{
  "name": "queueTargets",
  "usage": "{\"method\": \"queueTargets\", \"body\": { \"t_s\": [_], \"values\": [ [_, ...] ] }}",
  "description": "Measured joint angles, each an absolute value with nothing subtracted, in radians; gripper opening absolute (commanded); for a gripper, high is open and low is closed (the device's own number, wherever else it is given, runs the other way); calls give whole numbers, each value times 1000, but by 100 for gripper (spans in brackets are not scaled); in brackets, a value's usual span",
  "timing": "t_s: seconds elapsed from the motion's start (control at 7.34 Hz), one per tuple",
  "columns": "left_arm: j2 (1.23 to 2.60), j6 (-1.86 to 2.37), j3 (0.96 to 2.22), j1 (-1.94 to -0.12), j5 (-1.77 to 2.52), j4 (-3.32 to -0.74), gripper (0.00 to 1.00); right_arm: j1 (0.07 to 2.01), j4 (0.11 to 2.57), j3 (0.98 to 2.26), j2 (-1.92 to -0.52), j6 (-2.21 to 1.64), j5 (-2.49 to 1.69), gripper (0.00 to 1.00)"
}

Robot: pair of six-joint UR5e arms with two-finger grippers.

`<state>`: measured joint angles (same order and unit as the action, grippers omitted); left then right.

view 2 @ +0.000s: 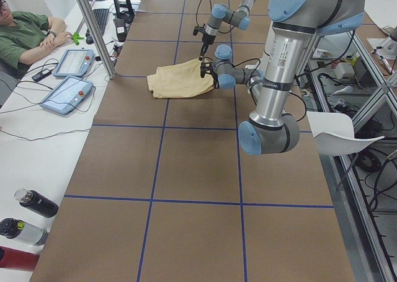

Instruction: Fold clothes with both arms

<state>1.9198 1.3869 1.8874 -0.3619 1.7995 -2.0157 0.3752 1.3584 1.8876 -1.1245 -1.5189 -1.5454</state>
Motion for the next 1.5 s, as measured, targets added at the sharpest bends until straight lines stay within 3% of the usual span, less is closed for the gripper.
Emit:
{"method": "queueTargets", "body": {
  "t_s": [0.27,0.82,1.5],
  "values": [
    [1881,1423,1967,-288,1795,-2010,0,307,1410,1990,-1183,-1559,-1506,0],
    [1875,1482,2080,-224,1774,-1883,0,268,1419,2012,-1202,-1574,-1467,0],
    [2055,1311,2073,-438,1780,-1627,0,380,1515,1993,-1093,-1556,-1476,0]
  ]
}}
